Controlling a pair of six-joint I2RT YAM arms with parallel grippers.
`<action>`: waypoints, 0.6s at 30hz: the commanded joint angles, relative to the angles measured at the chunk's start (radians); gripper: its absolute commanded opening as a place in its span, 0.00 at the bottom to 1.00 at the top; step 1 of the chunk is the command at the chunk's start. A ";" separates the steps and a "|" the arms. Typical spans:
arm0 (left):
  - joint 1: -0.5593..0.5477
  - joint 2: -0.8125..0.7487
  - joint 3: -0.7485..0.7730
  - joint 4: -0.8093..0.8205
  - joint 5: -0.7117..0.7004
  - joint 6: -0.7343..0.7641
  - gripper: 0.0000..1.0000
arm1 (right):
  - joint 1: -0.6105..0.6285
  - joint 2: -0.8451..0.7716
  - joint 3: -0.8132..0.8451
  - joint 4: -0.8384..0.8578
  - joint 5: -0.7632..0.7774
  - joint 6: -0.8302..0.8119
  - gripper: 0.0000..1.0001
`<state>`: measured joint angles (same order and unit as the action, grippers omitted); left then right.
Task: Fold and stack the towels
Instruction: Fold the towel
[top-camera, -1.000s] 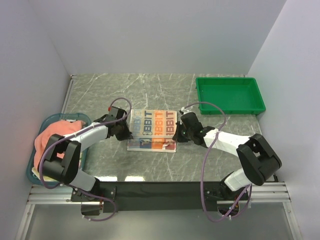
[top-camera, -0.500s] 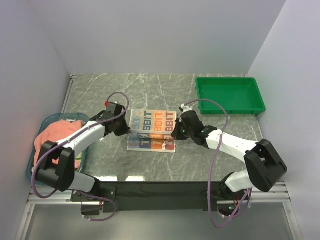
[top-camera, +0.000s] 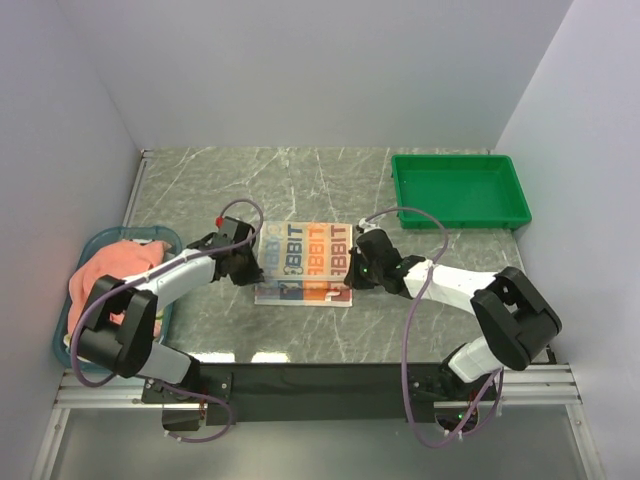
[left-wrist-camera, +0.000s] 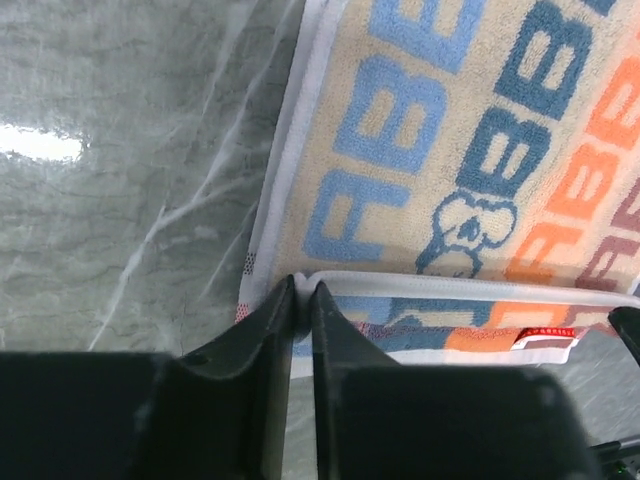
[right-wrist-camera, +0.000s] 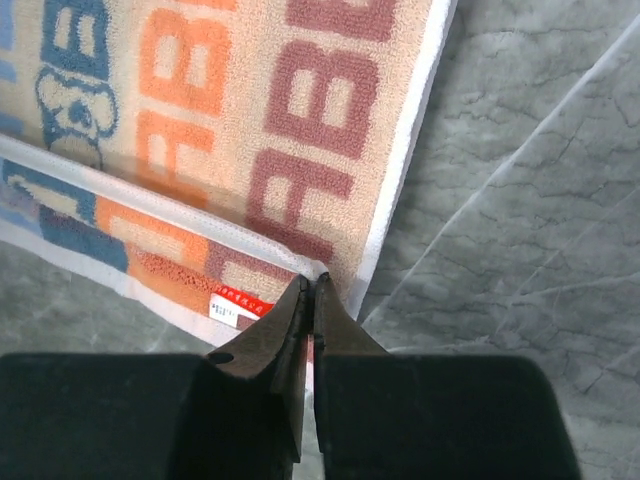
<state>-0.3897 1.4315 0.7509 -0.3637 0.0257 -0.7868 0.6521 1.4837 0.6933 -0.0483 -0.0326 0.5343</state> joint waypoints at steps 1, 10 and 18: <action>0.009 -0.049 -0.024 -0.060 -0.129 -0.003 0.18 | -0.005 -0.008 -0.009 -0.099 0.109 -0.034 0.14; -0.040 -0.370 -0.050 -0.161 -0.112 -0.055 0.75 | 0.069 -0.226 0.081 -0.271 0.079 -0.076 0.56; -0.040 -0.214 0.099 -0.123 -0.112 -0.019 0.66 | 0.067 -0.121 0.213 -0.239 0.145 -0.089 0.47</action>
<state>-0.4271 1.1198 0.7658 -0.5060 -0.0769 -0.8249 0.7181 1.2865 0.8455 -0.2993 0.0593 0.4587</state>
